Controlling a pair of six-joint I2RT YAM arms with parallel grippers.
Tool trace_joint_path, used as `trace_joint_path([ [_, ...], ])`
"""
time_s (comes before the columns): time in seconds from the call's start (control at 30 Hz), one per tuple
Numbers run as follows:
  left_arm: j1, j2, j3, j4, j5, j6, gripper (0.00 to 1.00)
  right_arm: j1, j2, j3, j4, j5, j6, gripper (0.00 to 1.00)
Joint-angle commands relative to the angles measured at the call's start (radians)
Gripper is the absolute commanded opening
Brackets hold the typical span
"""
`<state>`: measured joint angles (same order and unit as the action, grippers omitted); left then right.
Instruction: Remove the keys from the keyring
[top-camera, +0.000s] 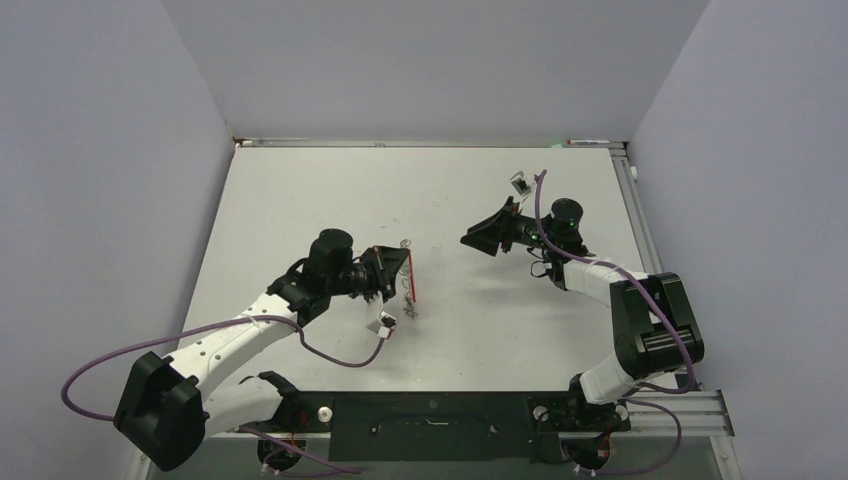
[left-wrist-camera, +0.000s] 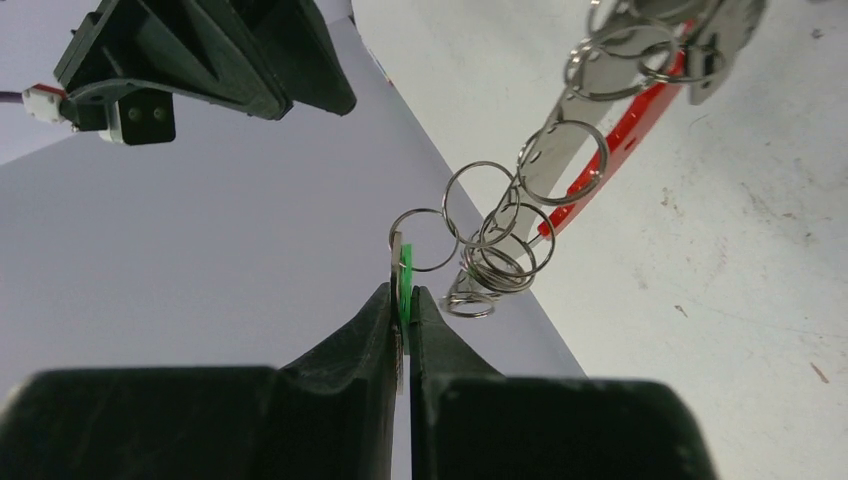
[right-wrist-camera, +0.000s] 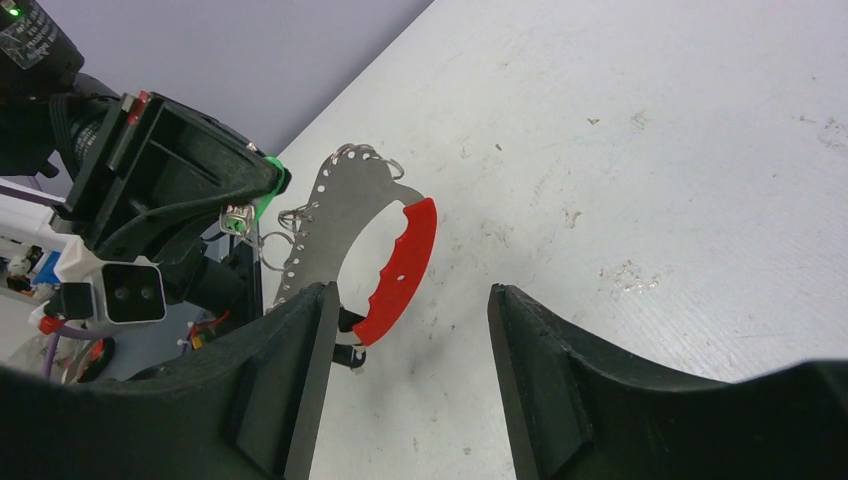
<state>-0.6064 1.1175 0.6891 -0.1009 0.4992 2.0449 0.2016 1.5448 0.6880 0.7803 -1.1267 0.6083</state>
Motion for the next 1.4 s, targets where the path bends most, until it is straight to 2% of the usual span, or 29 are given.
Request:
trace_joint_path([
  [0.0, 0.012, -0.028, -0.022, 0.077, 0.076, 0.114, 0.00, -0.004, -0.040, 0.022, 0.022, -0.029, -0.036, 0.57],
  [0.4, 0.039, -0.030, -0.048, 0.132, 0.154, 0.192, 0.00, -0.005, -0.039, 0.033, 0.013, -0.043, -0.045, 0.58],
  [0.87, 0.039, -0.021, -0.056, 0.139, 0.164, 0.202, 0.00, 0.001, -0.032, 0.051, 0.005, -0.063, -0.057, 0.58],
  [1.0, 0.039, -0.018, -0.029, 0.036, 0.127, 0.210, 0.00, 0.022, -0.039, 0.046, 0.000, -0.067, -0.055, 0.58],
  [1.37, 0.022, -0.023, 0.069, -0.252, 0.012, 0.151, 0.00, 0.042, -0.040, 0.136, -0.205, -0.121, -0.162, 0.55],
])
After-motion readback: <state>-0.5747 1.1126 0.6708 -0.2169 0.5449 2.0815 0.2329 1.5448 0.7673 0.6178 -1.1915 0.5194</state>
